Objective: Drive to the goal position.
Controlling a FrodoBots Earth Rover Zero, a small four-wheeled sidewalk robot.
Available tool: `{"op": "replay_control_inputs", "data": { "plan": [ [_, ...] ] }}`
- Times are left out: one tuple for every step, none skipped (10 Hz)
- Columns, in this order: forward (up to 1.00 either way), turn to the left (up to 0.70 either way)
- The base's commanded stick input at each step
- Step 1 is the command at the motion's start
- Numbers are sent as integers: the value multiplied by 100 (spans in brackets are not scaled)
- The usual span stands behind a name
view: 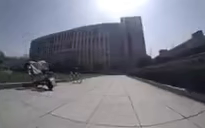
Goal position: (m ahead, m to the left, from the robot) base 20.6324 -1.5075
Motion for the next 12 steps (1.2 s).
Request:
{"op": "replay_control_inputs", "data": {
  "plan": [
    [56, 0],
    [70, 0],
    [70, 0],
    [52, 0],
    [55, 0],
    [49, 0],
    [55, 0],
    [45, 0],
    [56, 0],
    [70, 0],
    [70, 0],
    [70, 0]
  ]
}}
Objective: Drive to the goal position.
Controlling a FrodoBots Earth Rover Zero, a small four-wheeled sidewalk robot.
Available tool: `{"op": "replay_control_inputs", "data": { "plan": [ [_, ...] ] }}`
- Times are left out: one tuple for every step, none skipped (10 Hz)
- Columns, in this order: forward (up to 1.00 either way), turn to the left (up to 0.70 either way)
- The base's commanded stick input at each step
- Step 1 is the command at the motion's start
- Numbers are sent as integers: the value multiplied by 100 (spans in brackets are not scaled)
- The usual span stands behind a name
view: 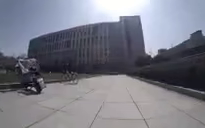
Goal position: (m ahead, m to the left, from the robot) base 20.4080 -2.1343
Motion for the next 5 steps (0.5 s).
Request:
{"op": "replay_control_inputs", "data": {
  "plan": [
    [70, 0],
    [70, 0],
    [70, 0],
    [70, 0],
    [70, 0]
  ]
}}
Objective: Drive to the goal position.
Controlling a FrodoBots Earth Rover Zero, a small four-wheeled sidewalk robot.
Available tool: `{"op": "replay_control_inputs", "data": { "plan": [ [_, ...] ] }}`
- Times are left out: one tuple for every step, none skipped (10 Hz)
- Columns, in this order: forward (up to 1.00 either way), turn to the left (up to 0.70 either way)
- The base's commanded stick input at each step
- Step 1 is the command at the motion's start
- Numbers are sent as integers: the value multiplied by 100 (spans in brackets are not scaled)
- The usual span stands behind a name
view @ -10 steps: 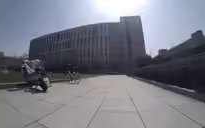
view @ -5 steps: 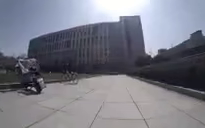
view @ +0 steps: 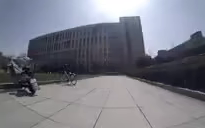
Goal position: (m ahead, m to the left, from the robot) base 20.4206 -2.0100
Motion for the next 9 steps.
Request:
{"op": "replay_control_inputs", "data": {
  "plan": [
    [70, 0],
    [70, 0],
    [70, 0],
    [70, 0],
    [70, 0],
    [70, 0],
    [70, 0],
    [70, 0],
    [70, 0]
  ]
}}
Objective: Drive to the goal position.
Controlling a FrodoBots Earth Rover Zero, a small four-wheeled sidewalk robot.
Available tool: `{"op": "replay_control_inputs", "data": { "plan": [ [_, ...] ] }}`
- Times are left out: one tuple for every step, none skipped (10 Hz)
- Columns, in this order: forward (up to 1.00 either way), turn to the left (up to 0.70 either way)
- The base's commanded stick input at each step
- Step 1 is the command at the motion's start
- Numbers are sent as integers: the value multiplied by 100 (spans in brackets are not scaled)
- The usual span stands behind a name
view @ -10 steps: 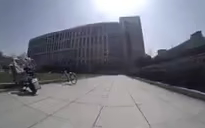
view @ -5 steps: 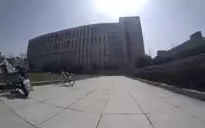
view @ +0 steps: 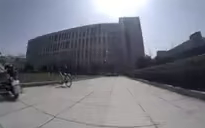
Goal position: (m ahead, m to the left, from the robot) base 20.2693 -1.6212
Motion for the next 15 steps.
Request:
{"op": "replay_control_inputs", "data": {
  "plan": [
    [70, 0],
    [70, 0],
    [70, 0],
    [70, 0],
    [70, 0],
    [70, 0],
    [70, 0],
    [70, 0],
    [70, 0],
    [70, 0],
    [70, 0],
    [70, 0],
    [70, 0],
    [70, 0],
    [70, 0]
  ]
}}
